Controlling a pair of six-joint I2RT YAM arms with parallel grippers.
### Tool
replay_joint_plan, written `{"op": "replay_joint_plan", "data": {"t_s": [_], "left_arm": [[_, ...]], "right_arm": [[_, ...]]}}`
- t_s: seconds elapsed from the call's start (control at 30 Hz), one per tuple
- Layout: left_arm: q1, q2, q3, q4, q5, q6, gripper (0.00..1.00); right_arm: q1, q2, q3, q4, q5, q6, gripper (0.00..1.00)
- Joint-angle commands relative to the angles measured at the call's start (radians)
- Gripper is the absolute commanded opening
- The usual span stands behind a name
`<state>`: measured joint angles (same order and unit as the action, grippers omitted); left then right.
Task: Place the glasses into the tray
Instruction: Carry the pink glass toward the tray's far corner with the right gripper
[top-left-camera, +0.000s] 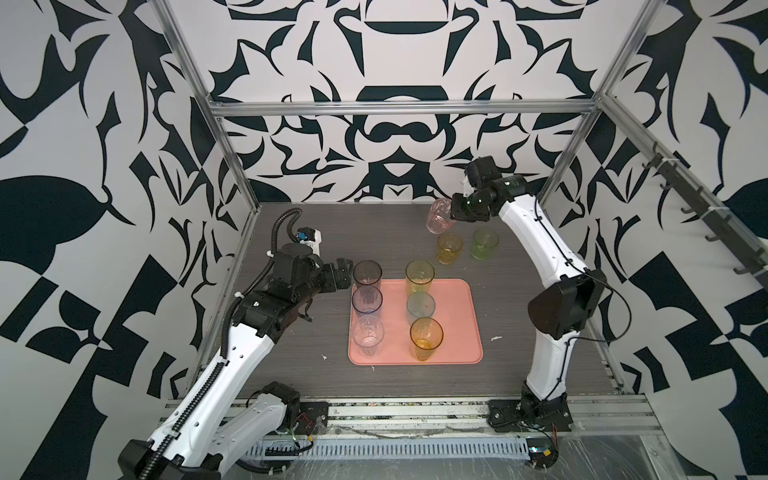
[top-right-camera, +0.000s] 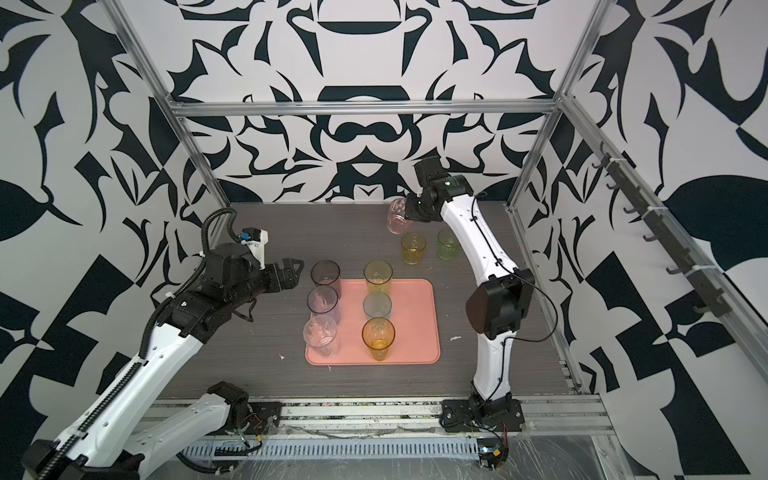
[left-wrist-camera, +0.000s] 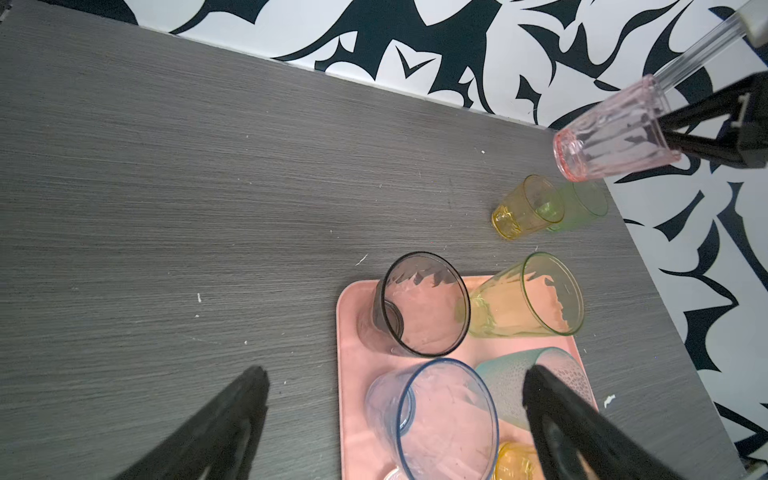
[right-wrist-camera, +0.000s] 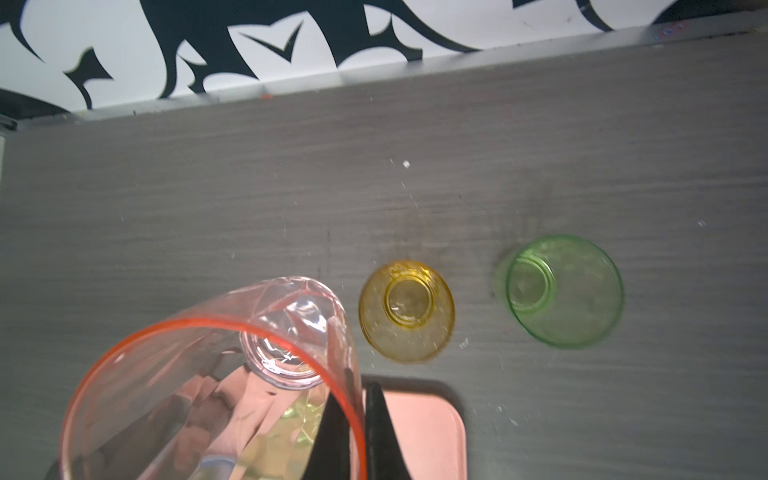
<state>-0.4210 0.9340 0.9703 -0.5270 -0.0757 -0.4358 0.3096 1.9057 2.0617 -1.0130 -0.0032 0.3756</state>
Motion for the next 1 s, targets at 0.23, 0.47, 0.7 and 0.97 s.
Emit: {"op": "replay_joint_plan", "data": {"t_s": [0.23, 0.47, 0.7, 0.97], "left_arm": [[0.002, -0.042, -0.005, -0.076, -0.052, -0.052, 1.00], [0.003, -0.073, -0.036, -0.077, -0.060, -0.078, 1.00], [0.002, -0.086, -0.055, -0.080, -0.067, -0.083, 0.99], [0.003, -0.078, -0.054, -0.076, -0.074, -0.079, 1.00]], "right_arm": [[0.022, -0.366, -0.396, 0.102, 0.050, 0.008, 0.00], [0.036, -0.507, -0.586, 0.125, 0.078, 0.014, 0.00], [0.064, -0.579, -0.723, 0.165, 0.115, 0.017, 0.00], [0.094, -0.593, -0.862, 0.220, 0.123, 0.061, 0.00]]}}
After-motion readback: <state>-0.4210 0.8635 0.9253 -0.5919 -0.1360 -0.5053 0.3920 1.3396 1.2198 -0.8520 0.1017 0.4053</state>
